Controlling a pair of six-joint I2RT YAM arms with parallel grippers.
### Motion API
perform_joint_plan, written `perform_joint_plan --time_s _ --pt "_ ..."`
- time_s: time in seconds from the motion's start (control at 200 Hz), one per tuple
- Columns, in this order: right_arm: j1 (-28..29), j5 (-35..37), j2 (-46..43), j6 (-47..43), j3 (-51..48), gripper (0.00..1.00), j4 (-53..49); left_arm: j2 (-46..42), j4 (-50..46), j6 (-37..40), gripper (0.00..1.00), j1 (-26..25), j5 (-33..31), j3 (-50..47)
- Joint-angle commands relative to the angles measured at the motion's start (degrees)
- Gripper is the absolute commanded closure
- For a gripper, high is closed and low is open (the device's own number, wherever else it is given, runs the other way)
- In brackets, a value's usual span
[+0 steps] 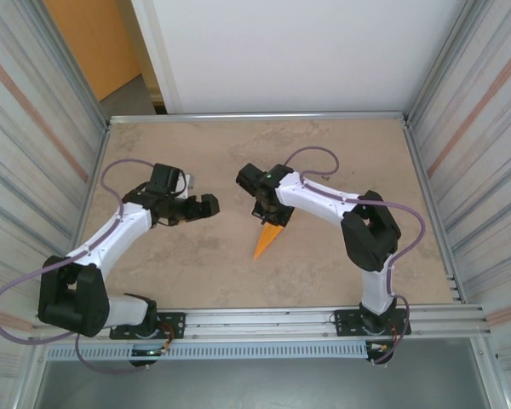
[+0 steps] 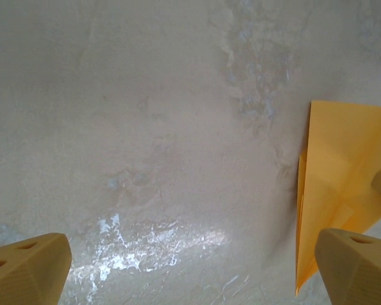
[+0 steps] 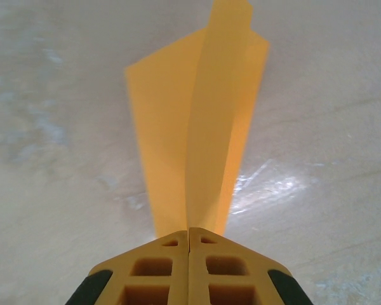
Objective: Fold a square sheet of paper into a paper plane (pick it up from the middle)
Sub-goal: Turn over a paper plane at the center of the table.
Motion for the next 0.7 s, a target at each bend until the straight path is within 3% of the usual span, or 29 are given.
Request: perform_joint_plan --time_s 0.0,0.276,0.471,0.697 --pt "-1.00 -1.55 -2.89 -10.50 0.85 1.00 5.71 -1.10 3.23 -3.29 0.01 2.60 4.71 -1.31" --pt "-4.49 -20.67 -6.53 -24.66 -5.42 1.00 28.56 1.38 6.42 -7.82 0.02 3.76 7.14 0.05" --pt "-8.16 -32.32 -6.28 -25.78 -14.08 1.00 40.42 3.82 10.36 -11.34 0.07 3.75 8.62 -0.45" --pt "-11.55 -38.62 -4.55 -27.55 -22.29 1.00 48.92 8.11 15.52 -14.83 0.20 2.94 13.31 -2.45"
